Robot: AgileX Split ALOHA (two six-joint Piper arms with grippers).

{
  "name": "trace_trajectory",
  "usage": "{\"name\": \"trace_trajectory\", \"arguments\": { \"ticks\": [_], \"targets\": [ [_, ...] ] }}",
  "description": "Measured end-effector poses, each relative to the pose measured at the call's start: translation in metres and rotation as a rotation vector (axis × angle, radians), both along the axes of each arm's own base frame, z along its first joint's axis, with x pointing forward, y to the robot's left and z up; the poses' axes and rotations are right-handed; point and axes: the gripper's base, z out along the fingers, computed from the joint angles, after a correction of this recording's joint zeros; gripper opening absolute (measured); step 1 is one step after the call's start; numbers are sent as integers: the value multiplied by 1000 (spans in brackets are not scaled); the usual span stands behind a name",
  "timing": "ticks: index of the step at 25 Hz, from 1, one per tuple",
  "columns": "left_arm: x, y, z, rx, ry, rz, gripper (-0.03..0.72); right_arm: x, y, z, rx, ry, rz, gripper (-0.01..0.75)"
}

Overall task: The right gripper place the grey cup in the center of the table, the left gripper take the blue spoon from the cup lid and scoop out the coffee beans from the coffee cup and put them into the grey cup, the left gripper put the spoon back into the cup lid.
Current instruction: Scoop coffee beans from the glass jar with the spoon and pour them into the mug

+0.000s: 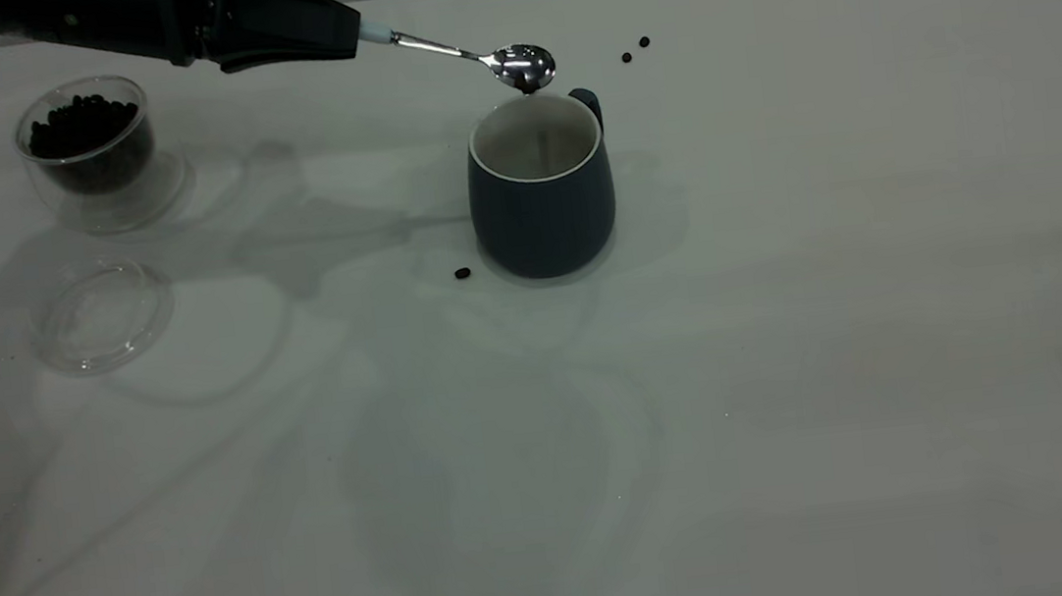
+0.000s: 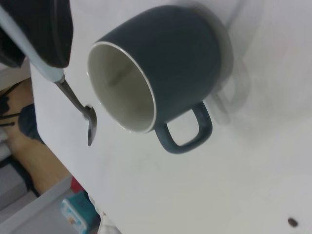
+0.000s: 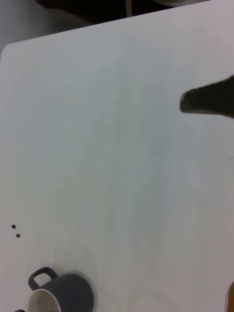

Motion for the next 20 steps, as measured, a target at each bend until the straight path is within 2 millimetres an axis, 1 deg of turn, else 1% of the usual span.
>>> {"name": "trace_trajectory", "arguments": {
  "ticks": [9, 15, 20],
  "targets": [
    [3, 1, -1, 12, -22, 31, 126, 0, 0, 0, 0, 0, 0, 461],
    [4, 1, -1, 15, -75, 17, 126, 0, 0, 0, 0, 0, 0, 461],
    [7, -1, 4, -49, 5, 77, 126, 0, 0, 0, 0, 0, 0, 461]
  ]
}}
